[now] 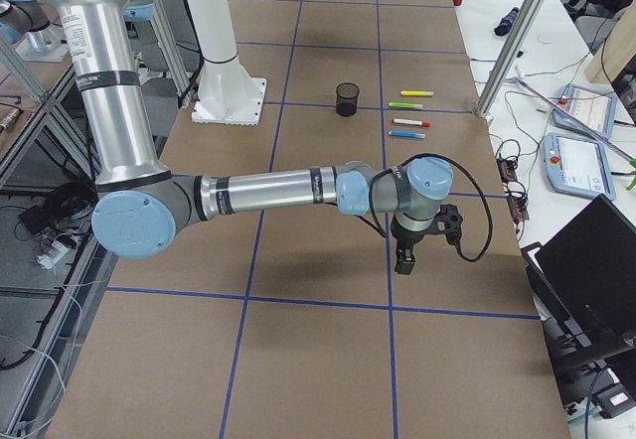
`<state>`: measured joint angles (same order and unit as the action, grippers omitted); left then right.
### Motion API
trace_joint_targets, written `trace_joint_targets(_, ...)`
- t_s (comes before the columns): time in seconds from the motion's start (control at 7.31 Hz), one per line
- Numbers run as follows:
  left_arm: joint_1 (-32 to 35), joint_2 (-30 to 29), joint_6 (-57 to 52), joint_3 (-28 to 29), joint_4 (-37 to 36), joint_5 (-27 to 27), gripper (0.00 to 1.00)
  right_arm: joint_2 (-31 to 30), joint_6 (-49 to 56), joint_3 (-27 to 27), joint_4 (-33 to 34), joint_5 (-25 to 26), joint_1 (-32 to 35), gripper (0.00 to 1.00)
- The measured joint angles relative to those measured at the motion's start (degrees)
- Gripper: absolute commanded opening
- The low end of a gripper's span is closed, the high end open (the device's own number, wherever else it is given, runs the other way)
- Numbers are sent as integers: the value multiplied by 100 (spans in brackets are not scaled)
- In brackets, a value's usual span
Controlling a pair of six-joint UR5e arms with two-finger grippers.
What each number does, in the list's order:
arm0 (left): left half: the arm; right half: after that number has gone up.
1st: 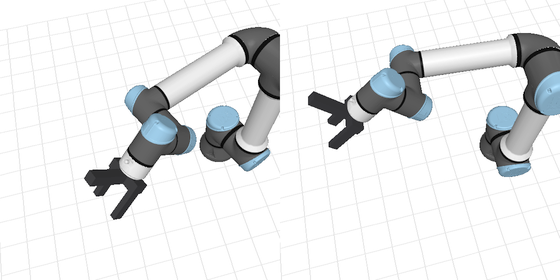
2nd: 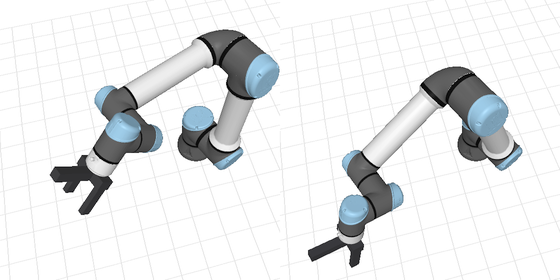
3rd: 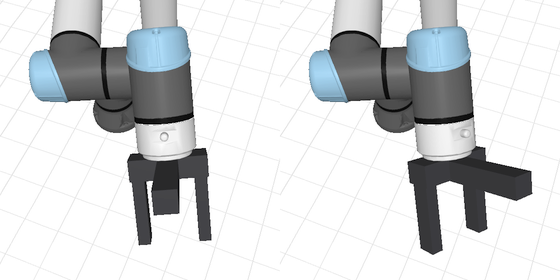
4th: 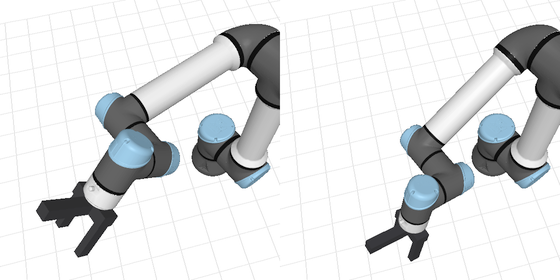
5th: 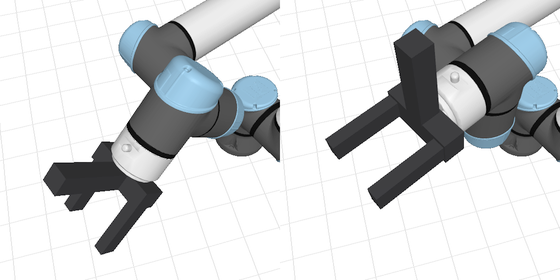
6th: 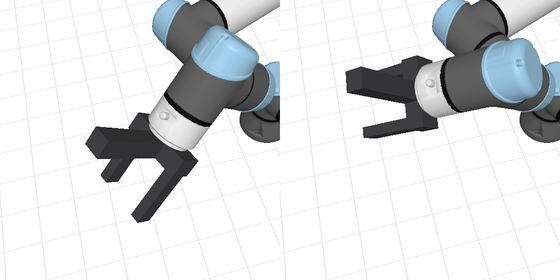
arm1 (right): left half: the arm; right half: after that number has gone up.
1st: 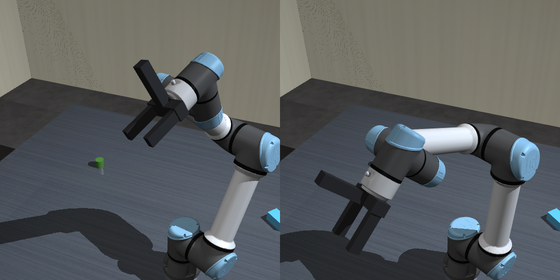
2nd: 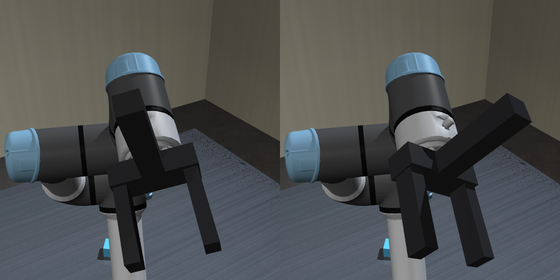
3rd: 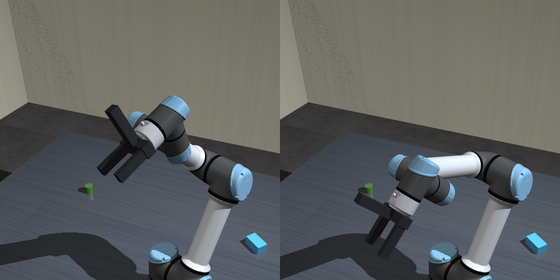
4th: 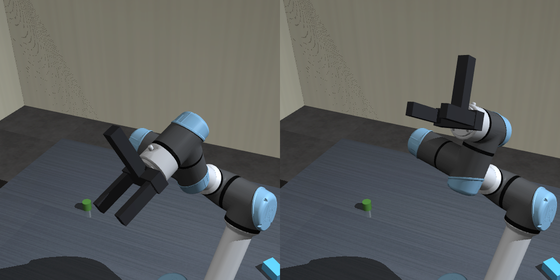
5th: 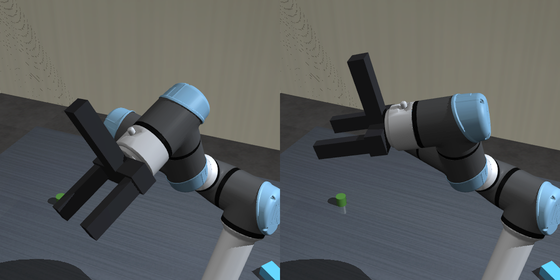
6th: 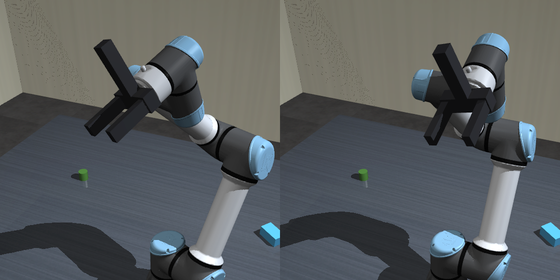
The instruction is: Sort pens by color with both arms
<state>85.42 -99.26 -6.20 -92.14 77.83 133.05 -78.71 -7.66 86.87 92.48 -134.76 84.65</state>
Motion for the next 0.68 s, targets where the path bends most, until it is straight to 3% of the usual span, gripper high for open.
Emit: trace_joint_targets(0.68, 79, 623, 37, -48, 766, 382, 100, -129, -3, 10, -3, -39, -1, 100)
